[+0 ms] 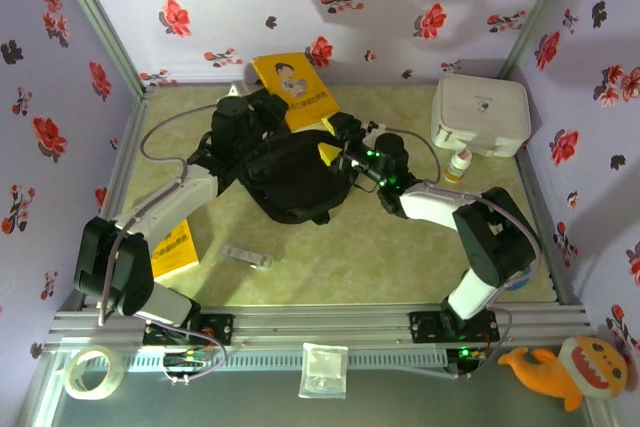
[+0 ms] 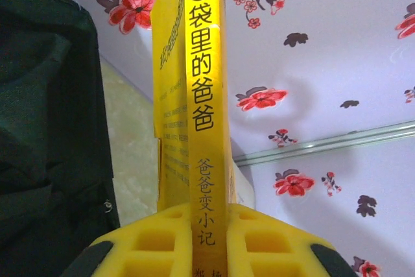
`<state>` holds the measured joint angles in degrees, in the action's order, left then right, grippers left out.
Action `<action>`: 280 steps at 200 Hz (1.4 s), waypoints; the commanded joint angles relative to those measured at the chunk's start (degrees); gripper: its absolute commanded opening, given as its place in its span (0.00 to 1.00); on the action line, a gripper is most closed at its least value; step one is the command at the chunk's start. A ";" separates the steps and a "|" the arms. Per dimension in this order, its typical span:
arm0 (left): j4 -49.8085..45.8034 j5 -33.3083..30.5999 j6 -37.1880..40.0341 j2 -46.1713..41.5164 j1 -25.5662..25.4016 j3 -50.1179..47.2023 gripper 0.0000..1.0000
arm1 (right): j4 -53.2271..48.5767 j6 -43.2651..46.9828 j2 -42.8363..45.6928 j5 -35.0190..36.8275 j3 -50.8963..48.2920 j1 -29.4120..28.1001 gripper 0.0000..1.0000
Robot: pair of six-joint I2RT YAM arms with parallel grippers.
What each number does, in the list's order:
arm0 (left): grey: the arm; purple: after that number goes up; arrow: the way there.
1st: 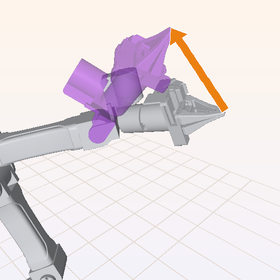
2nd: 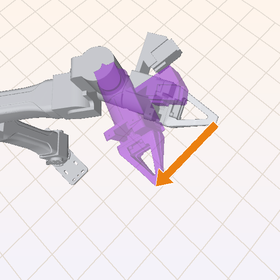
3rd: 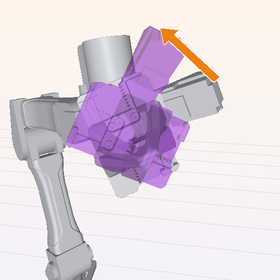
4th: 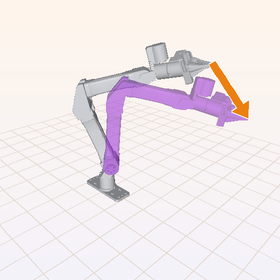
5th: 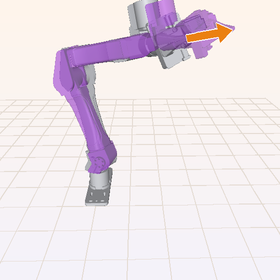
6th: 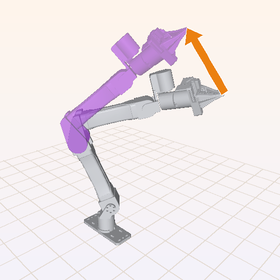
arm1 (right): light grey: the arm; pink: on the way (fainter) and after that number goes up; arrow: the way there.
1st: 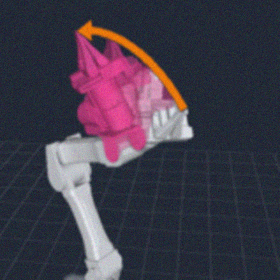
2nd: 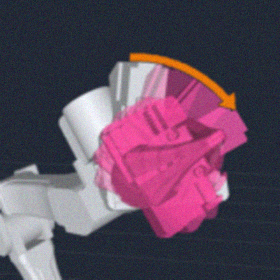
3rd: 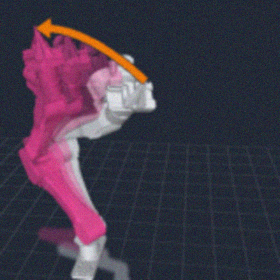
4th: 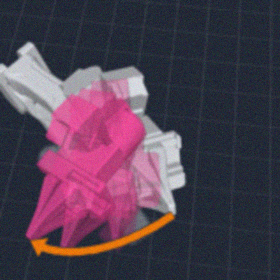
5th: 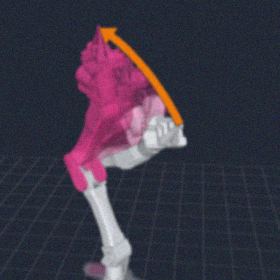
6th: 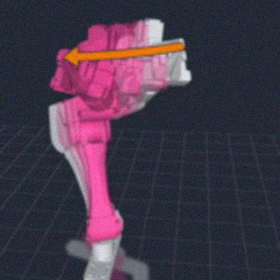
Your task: Pack the student bag
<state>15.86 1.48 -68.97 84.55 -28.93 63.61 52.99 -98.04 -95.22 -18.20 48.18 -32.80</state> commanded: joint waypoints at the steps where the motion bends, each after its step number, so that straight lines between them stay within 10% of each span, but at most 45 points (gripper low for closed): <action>1: 7.52 -1.06 -2.27 -1.06 -0.47 0.37 0.00 | 9.70 -3.26 -2.78 3.95 3.31 -0.60 0.87; 65: 7.79 -0.90 -2.75 -1.00 -0.69 0.46 0.00 | 8.34 -2.19 -6.17 4.55 6.92 -0.95 0.80; 145: 3.58 0.60 0.24 -2.01 -0.87 -0.59 0.00 | 6.81 3.08 -5.12 4.93 6.75 -0.54 0.25; 205: -22.89 0.12 17.28 -3.88 -0.78 2.91 0.75 | -10.57 19.60 8.83 6.29 0.62 3.26 0.11; 239: -33.08 -0.55 30.39 -3.35 -1.38 5.01 0.99 | -24.31 30.00 18.07 8.00 -1.91 7.04 0.10; 280: -40.82 -0.07 46.90 0.86 -5.12 10.12 1.00 | -39.02 38.81 27.02 12.08 -2.58 11.06 0.10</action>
<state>-17.21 1.50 -36.71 82.83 -31.33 69.08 21.21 -68.05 -73.17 -9.91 45.30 -23.38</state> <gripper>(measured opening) 0.995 0.139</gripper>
